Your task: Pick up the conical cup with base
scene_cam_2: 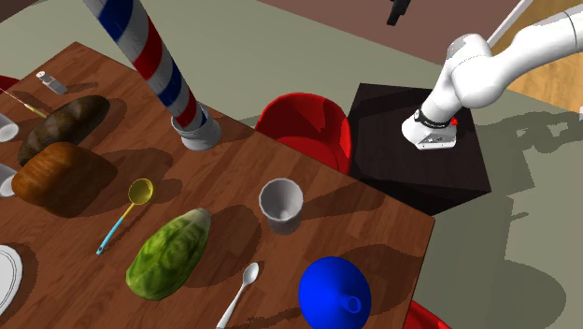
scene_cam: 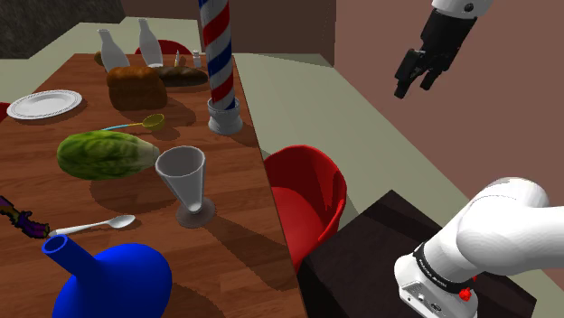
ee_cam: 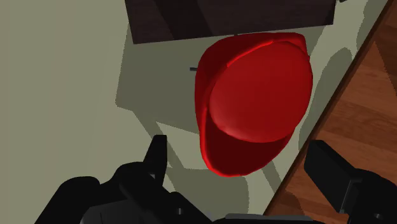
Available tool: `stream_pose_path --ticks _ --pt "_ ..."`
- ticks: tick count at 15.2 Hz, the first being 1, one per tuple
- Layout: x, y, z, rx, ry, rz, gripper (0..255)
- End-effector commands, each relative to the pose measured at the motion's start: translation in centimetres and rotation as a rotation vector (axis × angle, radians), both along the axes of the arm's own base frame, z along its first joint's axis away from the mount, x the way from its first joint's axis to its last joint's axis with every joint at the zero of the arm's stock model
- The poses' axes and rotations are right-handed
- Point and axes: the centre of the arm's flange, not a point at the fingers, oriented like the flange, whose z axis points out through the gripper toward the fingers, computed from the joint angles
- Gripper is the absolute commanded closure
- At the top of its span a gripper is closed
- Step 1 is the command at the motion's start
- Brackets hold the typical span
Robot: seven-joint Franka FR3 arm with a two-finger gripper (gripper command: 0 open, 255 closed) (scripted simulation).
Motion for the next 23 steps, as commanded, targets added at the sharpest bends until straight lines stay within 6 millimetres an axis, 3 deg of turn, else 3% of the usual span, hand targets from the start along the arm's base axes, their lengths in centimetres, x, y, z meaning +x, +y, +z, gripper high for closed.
stream_pose_path --ticks 1,23 --pt "0.0 0.0 0.0 0.000 0.000 0.000 0" --pt "13.4 22.1 -9.5 0.121 0.012 0.033 0"
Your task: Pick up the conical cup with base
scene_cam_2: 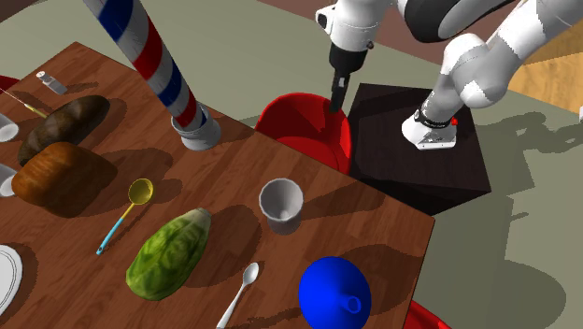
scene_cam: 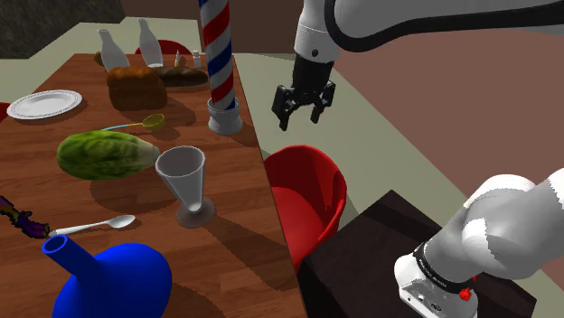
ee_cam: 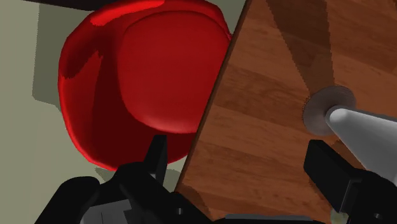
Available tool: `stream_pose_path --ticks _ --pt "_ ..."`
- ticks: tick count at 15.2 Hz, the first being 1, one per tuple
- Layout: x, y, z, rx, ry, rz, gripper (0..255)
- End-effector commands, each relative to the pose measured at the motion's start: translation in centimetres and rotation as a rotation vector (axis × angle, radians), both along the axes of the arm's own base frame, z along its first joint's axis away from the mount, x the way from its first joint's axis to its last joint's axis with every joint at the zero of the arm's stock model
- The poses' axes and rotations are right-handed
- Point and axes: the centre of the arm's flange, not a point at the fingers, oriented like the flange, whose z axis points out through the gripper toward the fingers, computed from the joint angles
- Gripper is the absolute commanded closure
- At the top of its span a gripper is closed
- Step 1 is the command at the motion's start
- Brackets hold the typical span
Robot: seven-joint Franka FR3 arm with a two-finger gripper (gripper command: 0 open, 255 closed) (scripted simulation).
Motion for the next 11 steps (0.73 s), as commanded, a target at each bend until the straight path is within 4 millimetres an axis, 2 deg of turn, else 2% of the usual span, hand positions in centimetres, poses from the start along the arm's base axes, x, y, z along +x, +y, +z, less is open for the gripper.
stream_pose_path --ticks 1,11 --pt "1.2 2.1 -0.7 0.012 0.001 0.002 0" --pt "7.0 12.7 -4.1 0.067 0.006 0.018 0"
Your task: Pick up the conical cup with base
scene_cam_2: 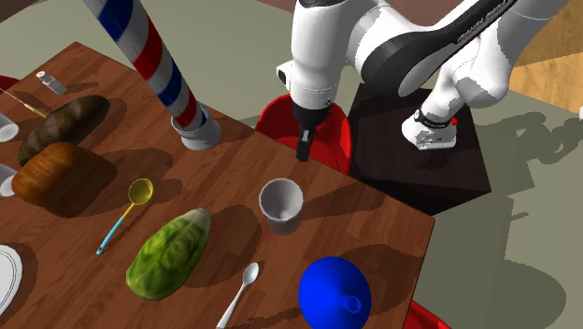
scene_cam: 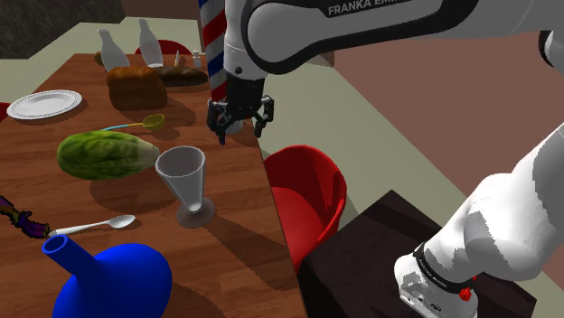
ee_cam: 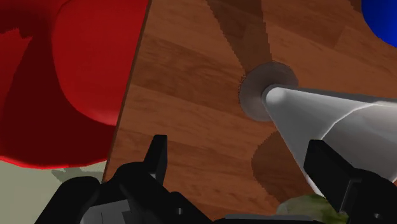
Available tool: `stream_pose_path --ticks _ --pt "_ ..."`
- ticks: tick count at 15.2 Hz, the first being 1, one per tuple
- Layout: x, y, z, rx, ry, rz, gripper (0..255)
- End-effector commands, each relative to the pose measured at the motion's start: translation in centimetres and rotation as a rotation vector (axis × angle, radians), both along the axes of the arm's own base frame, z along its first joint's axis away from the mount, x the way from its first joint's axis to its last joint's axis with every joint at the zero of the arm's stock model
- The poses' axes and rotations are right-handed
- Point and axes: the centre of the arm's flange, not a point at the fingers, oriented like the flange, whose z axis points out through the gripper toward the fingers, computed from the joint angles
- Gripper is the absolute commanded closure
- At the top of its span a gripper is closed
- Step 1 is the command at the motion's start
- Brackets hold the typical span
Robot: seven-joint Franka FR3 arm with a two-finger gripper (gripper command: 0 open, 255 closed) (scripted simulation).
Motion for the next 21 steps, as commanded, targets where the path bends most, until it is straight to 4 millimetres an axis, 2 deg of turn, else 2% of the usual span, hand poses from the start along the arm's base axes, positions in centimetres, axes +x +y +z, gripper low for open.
stream_pose_path --ticks 1,6,7,14,16,17,21 --pt "1.0 2.1 -0.6 0.012 0.001 0.003 0" --pt "3.8 7.5 -2.1 0.040 0.004 0.010 0" --pt "4.1 7.9 -2.2 0.042 0.004 0.011 0" --pt "4.1 7.9 -6.2 0.042 0.004 0.011 0" --pt "4.1 7.9 -6.2 0.042 0.004 0.011 0" --pt "4.0 7.9 -6.2 0.042 0.004 0.011 255" --pt "4.0 7.9 -6.2 0.042 0.004 0.011 255"
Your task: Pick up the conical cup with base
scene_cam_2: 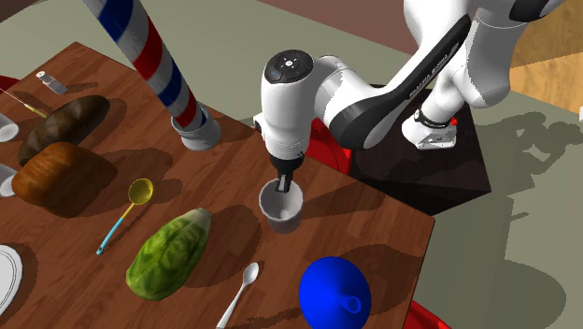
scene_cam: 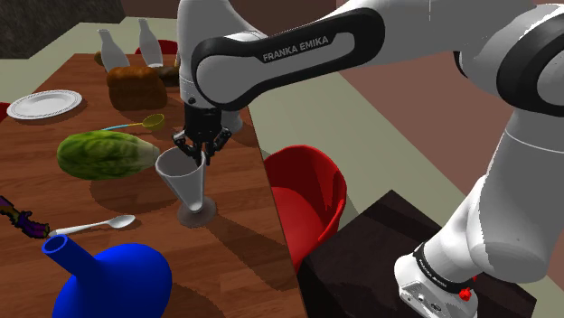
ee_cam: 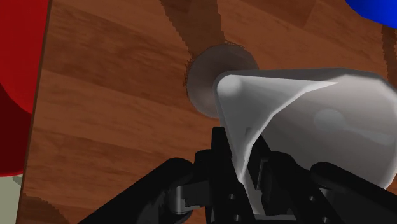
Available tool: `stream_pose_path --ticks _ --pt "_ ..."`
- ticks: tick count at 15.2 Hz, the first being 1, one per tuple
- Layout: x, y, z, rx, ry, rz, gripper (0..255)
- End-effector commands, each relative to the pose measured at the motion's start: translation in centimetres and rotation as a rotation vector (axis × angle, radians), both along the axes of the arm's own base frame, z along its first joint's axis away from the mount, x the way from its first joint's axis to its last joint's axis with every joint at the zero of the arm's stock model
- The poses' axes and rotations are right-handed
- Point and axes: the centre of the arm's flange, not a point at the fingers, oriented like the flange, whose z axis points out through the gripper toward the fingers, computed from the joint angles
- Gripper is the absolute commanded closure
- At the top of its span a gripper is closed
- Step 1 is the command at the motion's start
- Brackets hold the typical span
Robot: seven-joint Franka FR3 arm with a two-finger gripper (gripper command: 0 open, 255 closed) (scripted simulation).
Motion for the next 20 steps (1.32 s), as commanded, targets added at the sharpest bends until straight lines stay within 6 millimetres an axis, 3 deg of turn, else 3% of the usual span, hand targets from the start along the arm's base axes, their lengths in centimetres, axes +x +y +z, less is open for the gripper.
stream_pose_path --ticks 1,5,20 --pt "0.0 0.0 -0.1 -0.001 0.003 0.001 255" --pt "0.0 0.0 -0.2 -0.001 0.003 0.001 255" --pt "0.0 0.0 7.8 -0.001 0.003 0.001 255"
